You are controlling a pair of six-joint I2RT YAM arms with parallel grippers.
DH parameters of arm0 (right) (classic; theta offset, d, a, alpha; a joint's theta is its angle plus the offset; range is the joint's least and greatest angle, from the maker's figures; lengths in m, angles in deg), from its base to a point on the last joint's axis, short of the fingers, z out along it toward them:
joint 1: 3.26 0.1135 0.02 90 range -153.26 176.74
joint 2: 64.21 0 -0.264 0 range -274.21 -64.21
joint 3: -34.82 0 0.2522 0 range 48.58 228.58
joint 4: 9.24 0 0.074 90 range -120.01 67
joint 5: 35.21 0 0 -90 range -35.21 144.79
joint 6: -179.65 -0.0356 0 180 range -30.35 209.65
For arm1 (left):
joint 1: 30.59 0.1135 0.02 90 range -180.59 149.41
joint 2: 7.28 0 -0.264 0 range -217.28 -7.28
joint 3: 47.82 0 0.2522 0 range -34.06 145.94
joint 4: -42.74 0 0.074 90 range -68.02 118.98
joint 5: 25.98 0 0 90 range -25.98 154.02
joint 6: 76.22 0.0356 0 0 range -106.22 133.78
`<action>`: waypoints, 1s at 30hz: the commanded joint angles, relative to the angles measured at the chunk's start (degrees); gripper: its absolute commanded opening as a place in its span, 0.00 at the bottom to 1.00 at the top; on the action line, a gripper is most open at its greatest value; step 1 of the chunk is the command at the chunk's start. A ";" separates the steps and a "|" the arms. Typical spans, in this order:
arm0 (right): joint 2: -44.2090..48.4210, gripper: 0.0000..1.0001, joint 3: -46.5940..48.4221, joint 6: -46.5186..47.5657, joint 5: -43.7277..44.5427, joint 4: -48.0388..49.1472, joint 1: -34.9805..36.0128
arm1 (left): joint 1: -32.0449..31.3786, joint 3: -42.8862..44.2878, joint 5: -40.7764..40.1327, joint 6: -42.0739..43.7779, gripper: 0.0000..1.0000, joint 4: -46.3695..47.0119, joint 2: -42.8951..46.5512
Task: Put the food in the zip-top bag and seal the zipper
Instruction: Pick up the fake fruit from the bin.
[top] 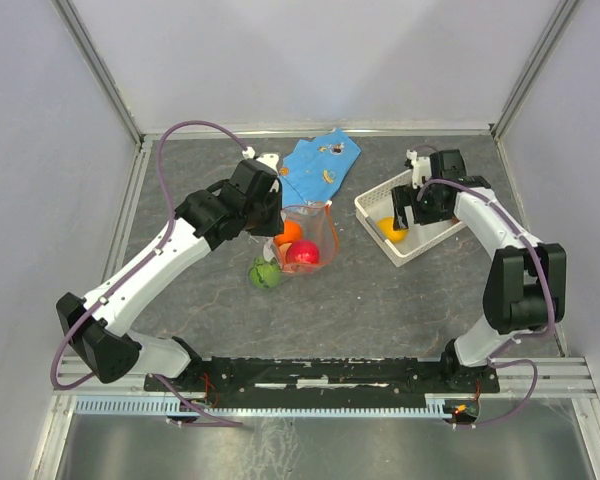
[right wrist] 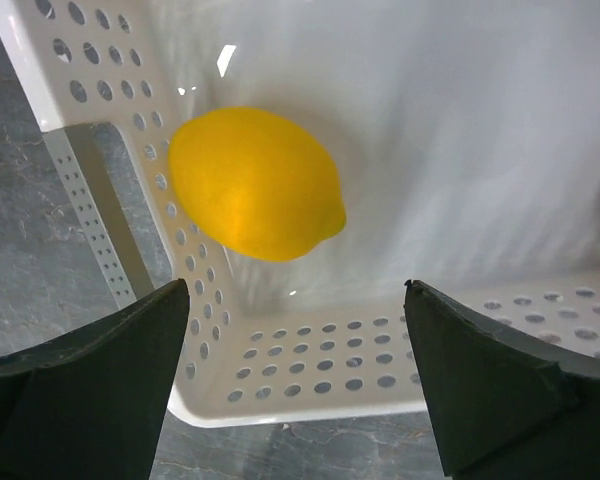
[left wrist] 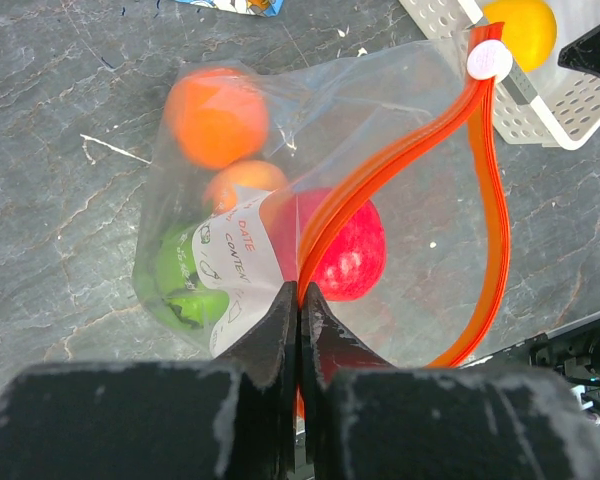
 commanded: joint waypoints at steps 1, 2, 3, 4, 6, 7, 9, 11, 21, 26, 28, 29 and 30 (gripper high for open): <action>-3.24 0.96 2.57 7.96 -7.20 1.05 -0.34 | 0.02 0.68 -0.81 -0.40 0.03 0.48 2.04; -4.21 0.96 2.90 8.63 -8.11 1.07 -0.33 | 0.02 0.68 -0.75 -0.40 0.03 0.64 2.09; -5.18 0.96 3.37 9.21 -8.88 0.97 -0.36 | 0.02 0.68 -0.53 -0.40 0.03 0.89 2.04; -6.23 0.96 3.88 9.54 -9.60 0.87 -0.38 | 0.03 0.73 -0.30 -0.40 0.03 1.15 2.00; -8.12 0.96 4.90 10.05 -11.50 0.92 -0.33 | 0.02 1.04 0.15 -0.49 0.03 1.41 1.54; -8.83 0.96 5.10 10.12 -12.27 1.03 -0.36 | 0.01 1.30 0.50 -0.49 0.03 1.33 1.24; -10.42 0.96 5.57 9.79 -12.78 1.63 -0.29 | 0.02 1.68 0.96 -0.64 0.03 1.34 0.75; -11.96 0.95 5.88 9.42 -13.61 2.43 -0.26 | 0.02 1.82 1.43 -0.92 0.03 1.41 0.57; -18.49 0.89 8.22 7.73 -12.13 2.97 -0.28 | 0.02 1.04 1.49 -1.58 0.03 1.94 0.71; -18.47 0.81 7.07 4.57 -9.21 4.23 -0.26 | 0.02 1.10 0.35 -1.90 0.03 2.14 1.40; -17.80 0.74 6.30 2.22 -7.77 5.29 -0.25 | 0.03 1.17 0.06 -1.79 0.03 2.14 1.47; -17.37 0.70 5.99 1.08 -7.03 5.94 -0.32 | 0.06 1.25 -0.03 -1.68 0.03 2.12 1.30; -16.88 0.65 5.63 -0.06 -6.29 6.31 -0.26 | 0.08 1.29 -0.07 -1.59 0.03 2.17 1.19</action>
